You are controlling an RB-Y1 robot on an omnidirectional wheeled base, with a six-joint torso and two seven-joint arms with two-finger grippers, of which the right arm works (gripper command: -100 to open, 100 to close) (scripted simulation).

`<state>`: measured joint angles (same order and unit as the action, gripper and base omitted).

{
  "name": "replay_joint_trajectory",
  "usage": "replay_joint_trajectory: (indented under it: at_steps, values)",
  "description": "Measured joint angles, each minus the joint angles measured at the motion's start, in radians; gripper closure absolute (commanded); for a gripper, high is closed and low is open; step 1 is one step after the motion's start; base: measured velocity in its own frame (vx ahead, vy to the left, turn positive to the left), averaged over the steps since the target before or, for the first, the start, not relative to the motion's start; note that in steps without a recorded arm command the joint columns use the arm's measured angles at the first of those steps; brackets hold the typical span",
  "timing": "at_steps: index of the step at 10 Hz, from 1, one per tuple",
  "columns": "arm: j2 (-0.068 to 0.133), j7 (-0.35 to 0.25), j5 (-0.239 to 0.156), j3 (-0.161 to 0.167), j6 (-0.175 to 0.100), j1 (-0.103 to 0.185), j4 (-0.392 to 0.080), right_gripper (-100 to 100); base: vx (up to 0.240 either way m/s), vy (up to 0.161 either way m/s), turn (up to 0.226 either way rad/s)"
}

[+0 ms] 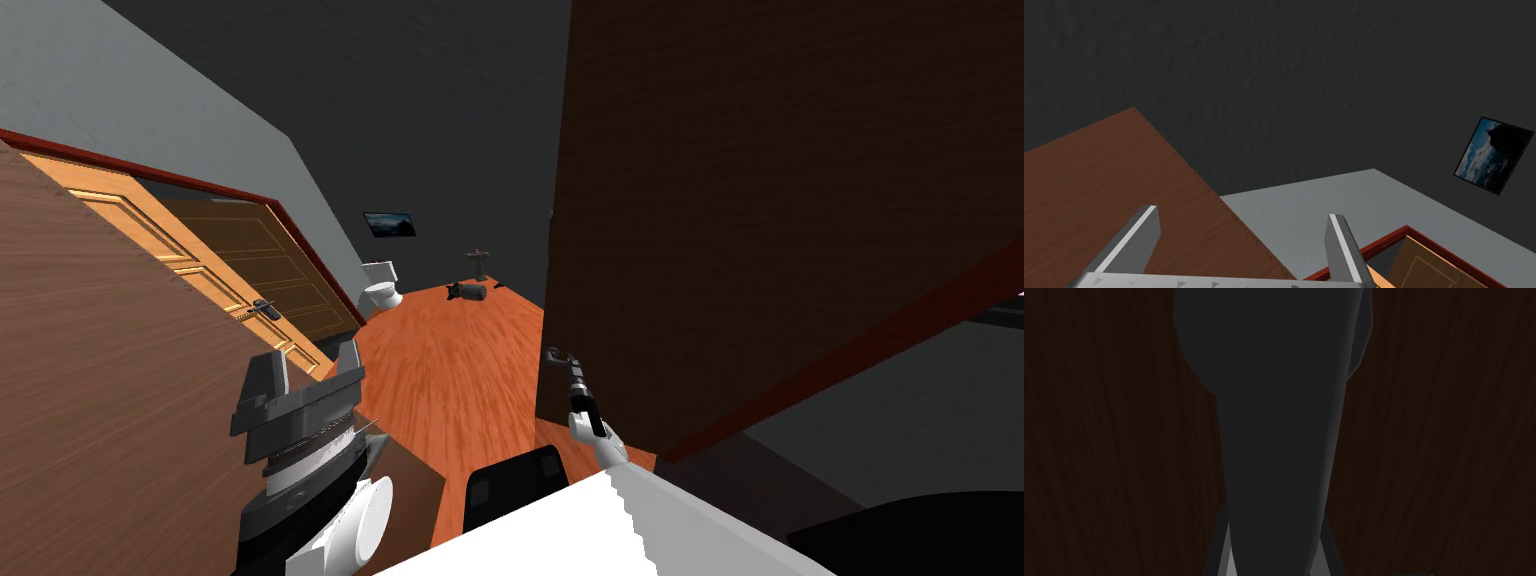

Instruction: Push the door open

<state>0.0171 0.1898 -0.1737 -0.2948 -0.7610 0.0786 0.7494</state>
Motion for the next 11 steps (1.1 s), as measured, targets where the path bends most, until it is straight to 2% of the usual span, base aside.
replay_joint_trajectory:
  at_steps: [1, 2, 4, 5, 7, 11]
  values:
    - [-0.006, 0.007, -0.005, -0.008, -0.002, -0.009, 0.007, 100, 0.154, 0.023, -0.061]
    - [0.002, 0.005, -0.011, -0.019, -0.020, 0.008, -0.023, 100, 0.148, 0.041, -0.064]
    - [-0.011, 0.017, -0.024, -0.042, -0.010, -0.006, 0.010, 100, 0.176, 0.039, -0.075]
    - [-0.013, 0.022, -0.031, -0.055, -0.017, 0.000, -0.003, 100, 0.184, 0.037, -0.066]
    - [-0.026, 0.036, -0.045, -0.082, -0.016, -0.001, 0.005, 100, 0.173, 0.056, -0.084]
    - [-0.041, 0.053, -0.067, -0.126, -0.032, 0.003, -0.010, 100, 0.169, 0.046, -0.057]
